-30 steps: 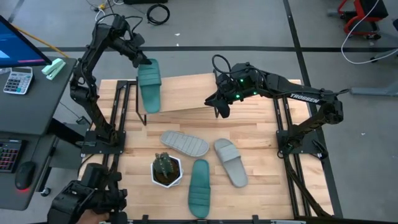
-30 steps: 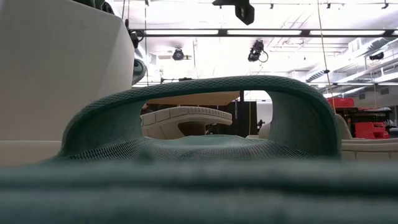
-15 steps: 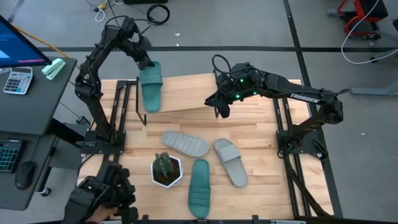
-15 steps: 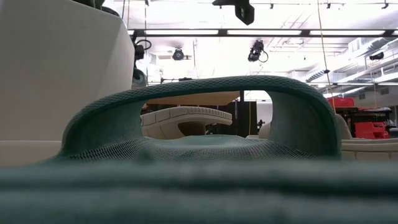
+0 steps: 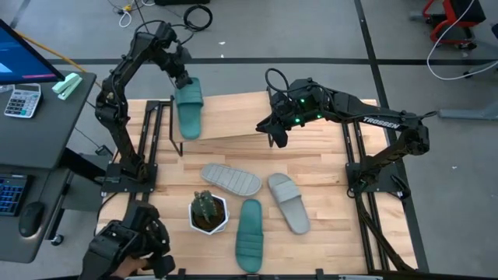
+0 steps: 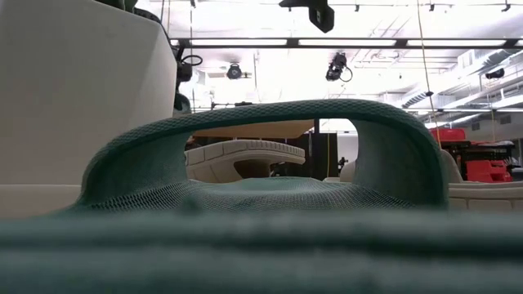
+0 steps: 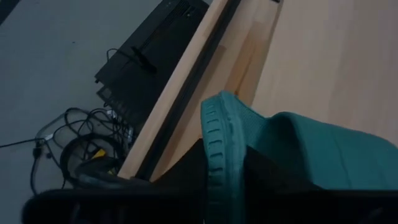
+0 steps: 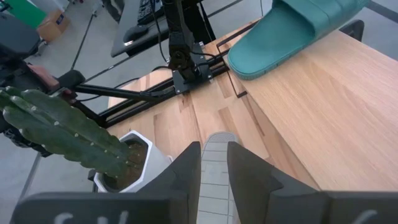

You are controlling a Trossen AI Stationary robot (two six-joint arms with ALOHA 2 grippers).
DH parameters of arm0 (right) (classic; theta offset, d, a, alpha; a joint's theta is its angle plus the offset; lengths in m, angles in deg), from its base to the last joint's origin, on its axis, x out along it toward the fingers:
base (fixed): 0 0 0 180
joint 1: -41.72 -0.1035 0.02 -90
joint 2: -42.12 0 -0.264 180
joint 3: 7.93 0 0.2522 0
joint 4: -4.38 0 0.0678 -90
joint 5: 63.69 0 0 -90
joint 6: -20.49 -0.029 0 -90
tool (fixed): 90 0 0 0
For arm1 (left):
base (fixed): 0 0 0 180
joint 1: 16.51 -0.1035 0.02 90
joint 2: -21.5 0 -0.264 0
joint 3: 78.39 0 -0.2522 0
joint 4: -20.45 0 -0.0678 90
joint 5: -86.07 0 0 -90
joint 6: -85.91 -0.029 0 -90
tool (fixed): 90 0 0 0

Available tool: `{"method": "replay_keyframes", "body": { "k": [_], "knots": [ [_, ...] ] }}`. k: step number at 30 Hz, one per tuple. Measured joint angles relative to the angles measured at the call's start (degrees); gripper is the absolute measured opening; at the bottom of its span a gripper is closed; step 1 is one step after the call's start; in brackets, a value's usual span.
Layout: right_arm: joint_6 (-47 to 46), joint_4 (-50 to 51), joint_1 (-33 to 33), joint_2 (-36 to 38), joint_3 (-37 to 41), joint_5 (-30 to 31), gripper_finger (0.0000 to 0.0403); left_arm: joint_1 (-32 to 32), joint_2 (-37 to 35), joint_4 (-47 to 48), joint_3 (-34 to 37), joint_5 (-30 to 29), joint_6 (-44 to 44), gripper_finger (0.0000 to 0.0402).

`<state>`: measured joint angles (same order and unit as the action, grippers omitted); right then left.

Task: Pick and place slides into the shelf
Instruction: Put the top green slipper on the shelf, then put the green slipper on the shelf

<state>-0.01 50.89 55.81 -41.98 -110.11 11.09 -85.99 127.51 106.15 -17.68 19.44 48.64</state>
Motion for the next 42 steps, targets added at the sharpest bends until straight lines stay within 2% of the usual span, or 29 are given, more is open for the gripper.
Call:
{"method": "replay_keyframes", "body": {
  "k": [17, 24, 30, 36, 42],
  "knots": [
    [0.1, 0.0, 0.0, 0.0, 0.0, 0.0, 0.0086, -0.1, 0.0, -2.8, 0.0, -2.9, 5.6, 0.0194],
    [0.1, 0.0, 0.0, 0.0, 0.0, 0.0, 0.0086, -0.1, 0.0, -3.2, 0.0, -3.5, 7.9, 0.0222],
    [1.1, 0.0, 0.0, 0.0, 0.0, 1.1, 0.0086, -0.1, 0.0, -3.2, 0.0, -2.2, 11.5, 0.0212],
    [1.2, 2.1, 1.0, 0.1, 0.0, 1.4, 0.0086, -0.1, 0.0, -3.0, 0.0, 7.4, 14.2, 0.0176],
    [2.5, 4.1, 1.5, 1.6, 0.0, 1.5, 0.0086, 0.3, -2.5, -2.2, 0.1, 7.5, 14.4, 0.0126]
  ]
}}
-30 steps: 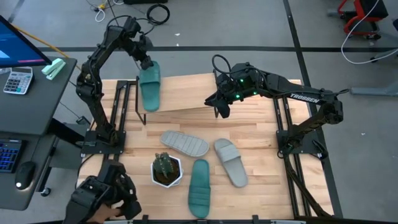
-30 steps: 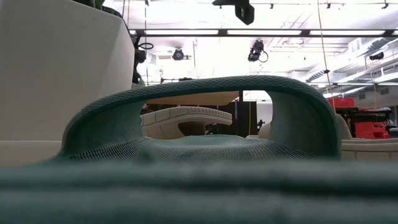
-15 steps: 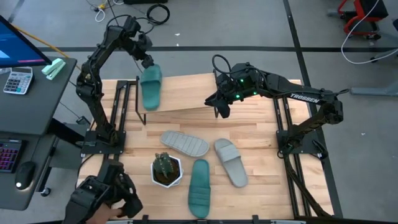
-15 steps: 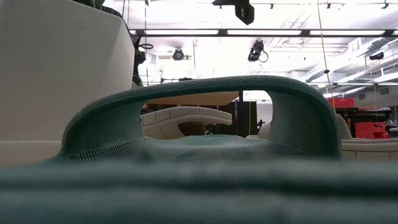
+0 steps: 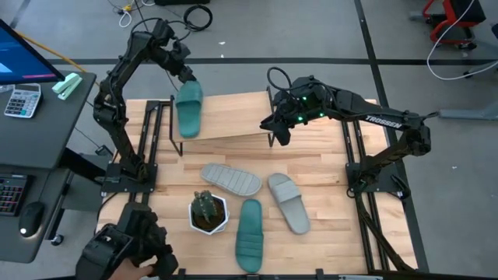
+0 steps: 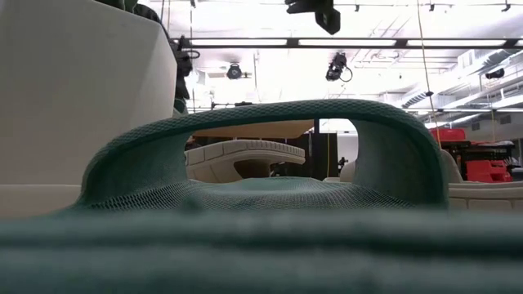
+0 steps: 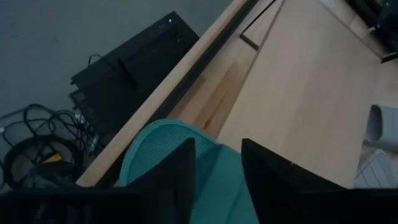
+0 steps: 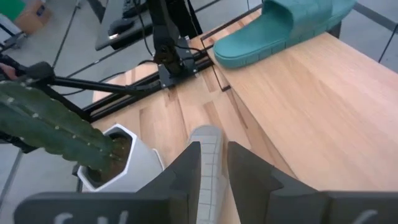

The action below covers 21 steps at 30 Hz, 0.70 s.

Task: Pick and place slides into the shelf
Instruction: Put the green slipper on the shelf

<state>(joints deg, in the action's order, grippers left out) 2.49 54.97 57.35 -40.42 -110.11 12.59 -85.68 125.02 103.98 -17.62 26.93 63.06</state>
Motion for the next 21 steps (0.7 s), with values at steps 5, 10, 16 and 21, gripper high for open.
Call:
{"method": "replay_keyframes", "body": {
  "k": [5, 10, 16, 21],
  "knots": [
    [1.1, 0.9, 0.9, 2.8, 0.0, 0.4, 0.0086, 0.7, -4.6, -0.1, 0.0, 0.4, 1.4, 0.0075],
    [2.0, 3.0, 3.0, 5.9, 0.0, 0.5, 0.0086, 2.9, -10.1, -0.2, 0.0, 5.0, 3.2, 0.0028],
    [3.2, 6.9, 5.3, 9.5, 0.0, 0.8, 0.0086, 8.8, -16.6, 0.0, 0.0, 7.5, 6.4, 0.0008],
    [3.6, 10.4, 6.3, 12.4, 0.0, 0.9, 0.0086, 15.2, -20.7, 1.0, 0.0, 3.1, 10.5, 0.0022]
  ]
}}
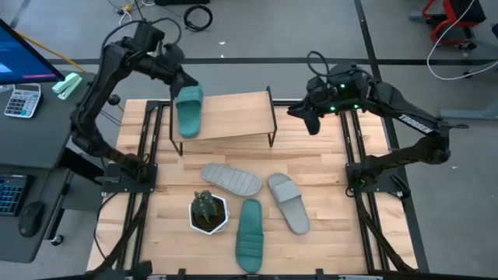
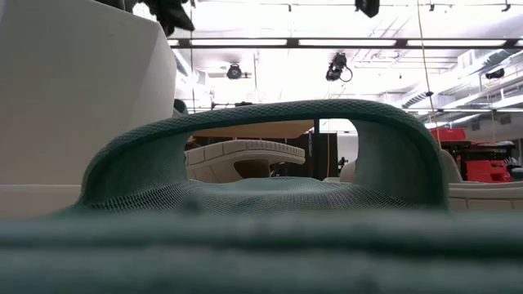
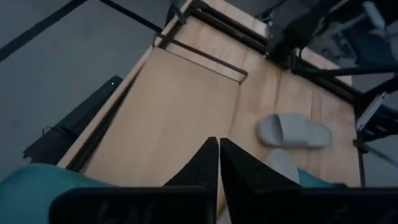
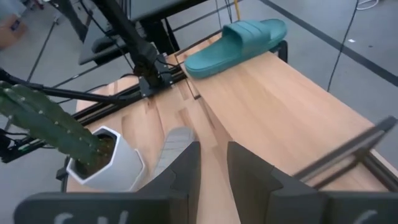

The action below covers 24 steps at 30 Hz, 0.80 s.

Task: Pick and place slides into the shelf
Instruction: Put the green slipper on the shelf

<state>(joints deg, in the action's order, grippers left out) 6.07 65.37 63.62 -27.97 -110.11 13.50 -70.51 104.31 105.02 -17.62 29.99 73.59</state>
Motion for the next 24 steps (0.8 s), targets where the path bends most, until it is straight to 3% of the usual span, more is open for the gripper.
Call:
{"method": "replay_keyframes", "body": {
  "k": [8, 17, 24],
  "knots": [
    [-0.8, 4.1, -0.5, 3.7, 0.0, 1.0, 0.0086, 12.2, -4.3, 0.8, 0.0, -9.0, 6.4, 0.0005],
    [-2.0, 8.6, -3.8, 5.5, 0.0, 2.0, 0.0086, 28.3, -5.3, -1.4, 0.2, -21.3, 11.6, 0.0014],
    [-5.1, 10.8, -6.6, 8.6, 4.9, 4.2, 0.0086, 38.4, -10.0, -14.8, 14.6, -28.9, 15.0, 0.0010]
  ]
}}
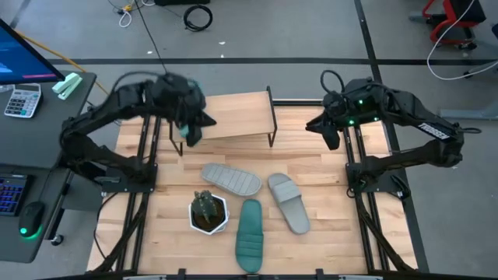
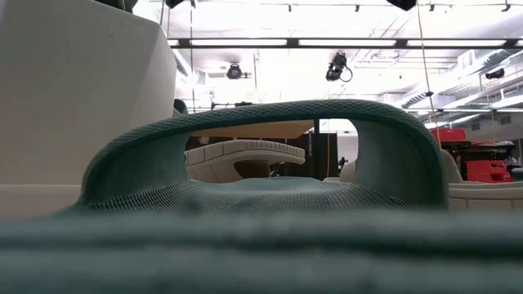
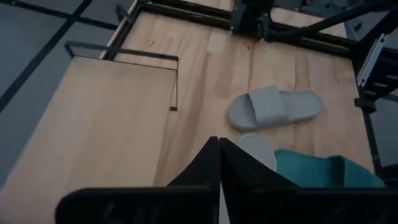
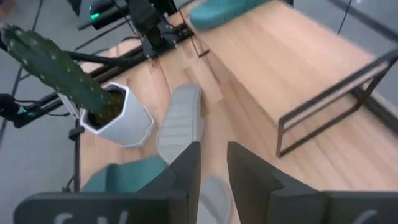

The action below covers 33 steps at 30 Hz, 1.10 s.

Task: Pick and place slides into the shelf
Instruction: Put the green slipper on the shelf

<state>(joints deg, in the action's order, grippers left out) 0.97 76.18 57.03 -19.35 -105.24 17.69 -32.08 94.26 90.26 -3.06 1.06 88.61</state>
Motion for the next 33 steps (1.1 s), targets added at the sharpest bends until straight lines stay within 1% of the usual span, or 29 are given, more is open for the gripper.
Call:
{"method": "replay_keyframes", "body": {
  "k": [3, 5, 9, 13, 18, 21, 24, 29, 33],
  "knots": [
    [-3.2, -2.2, -0.7, 2.9, 5.5, 0.6, 0.0086, 1.5, -3.0, -2.6, 6.9, -3.7, 1.8, 0.0016],
    [-6.0, -5.2, -1.1, 4.9, 9.8, 0.6, 0.0086, 1.7, -5.5, -5.0, 11.1, -4.6, 3.3, 0.0014],
    [-12.0, -11.9, -2.7, 8.8, 18.4, 0.5, 0.0086, 1.7, -11.6, -12.4, 19.2, -4.7, 5.6, 0.0005],
    [-18.0, -16.9, -5.3, 10.8, 25.4, 0.5, 0.0086, 1.7, -17.8, -19.9, 27.3, -4.7, 8.5, 0.0012],
    [-23.7, -22.3, -10.1, 11.3, 31.8, 0.4, 0.0086, 1.7, -24.2, -24.5, 35.6, -5.0, 10.2, 0.0015],
    [-25.6, -27.4, -13.3, 10.9, 35.2, 0.4, 0.0086, 1.7, -27.5, -26.9, 39.5, -5.0, 10.3, 0.0006],
    [-27.2, -31.5, -15.7, 10.1, 38.1, 0.2, 0.0086, 1.7, -30.2, -27.9, 42.6, -5.0, 10.7, 0.0007],
    [-30.5, -35.3, -17.2, 8.0, 40.8, 0.3, 0.0086, 1.7, -34.1, -28.5, 46.4, -5.0, 12.1, 0.0018],
    [-31.9, -38.4, -17.4, 6.1, 41.8, 0.1, 0.0086, 2.3, -36.4, -28.4, 48.1, -5.0, 12.8, 0.0007]
  ]
}}
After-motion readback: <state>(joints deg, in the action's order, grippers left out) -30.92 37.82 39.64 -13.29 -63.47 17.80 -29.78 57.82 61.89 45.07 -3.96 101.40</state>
